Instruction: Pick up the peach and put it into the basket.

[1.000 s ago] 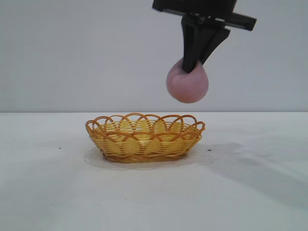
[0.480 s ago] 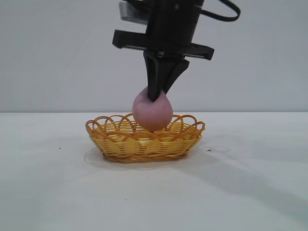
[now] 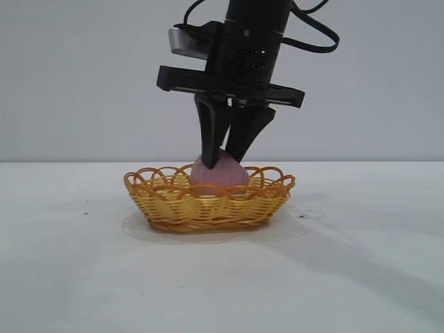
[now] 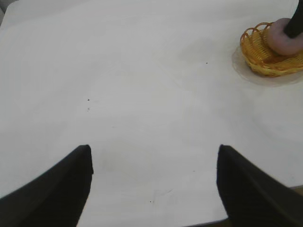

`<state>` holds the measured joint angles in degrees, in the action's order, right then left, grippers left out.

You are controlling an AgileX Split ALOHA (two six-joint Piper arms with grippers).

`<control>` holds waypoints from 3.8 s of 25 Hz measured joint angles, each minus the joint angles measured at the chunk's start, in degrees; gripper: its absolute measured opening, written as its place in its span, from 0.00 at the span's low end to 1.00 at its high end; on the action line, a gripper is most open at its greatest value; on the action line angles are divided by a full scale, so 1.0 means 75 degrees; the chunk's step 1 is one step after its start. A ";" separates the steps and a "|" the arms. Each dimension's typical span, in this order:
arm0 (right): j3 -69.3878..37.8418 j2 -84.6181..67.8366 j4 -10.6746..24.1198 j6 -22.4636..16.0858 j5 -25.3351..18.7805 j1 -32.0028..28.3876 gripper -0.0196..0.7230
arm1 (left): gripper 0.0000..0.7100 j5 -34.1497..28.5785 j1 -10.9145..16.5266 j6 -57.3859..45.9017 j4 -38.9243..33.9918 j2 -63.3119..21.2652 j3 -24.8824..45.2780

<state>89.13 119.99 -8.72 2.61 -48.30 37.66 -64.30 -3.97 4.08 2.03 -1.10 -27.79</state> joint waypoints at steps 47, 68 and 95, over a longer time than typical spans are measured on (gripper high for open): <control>0.0502 -0.1925 0.0530 -0.0024 -0.2723 -0.4489 0.61 | 0.72 0.0000 0.0000 0.0000 0.0000 0.0000 0.0012; -0.5847 -1.1326 0.0547 -0.0024 -0.2477 -0.4489 0.61 | 0.72 0.0000 0.0000 0.0000 0.0000 0.0000 0.0012; -0.8151 -1.6119 0.0675 -0.0024 -0.2321 -0.4489 0.61 | 0.72 0.0000 0.0000 0.0000 0.0000 0.0000 0.0012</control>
<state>28.00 -0.90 -3.66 2.43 -65.71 3.99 -64.30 -3.97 4.08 2.03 -1.10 -27.70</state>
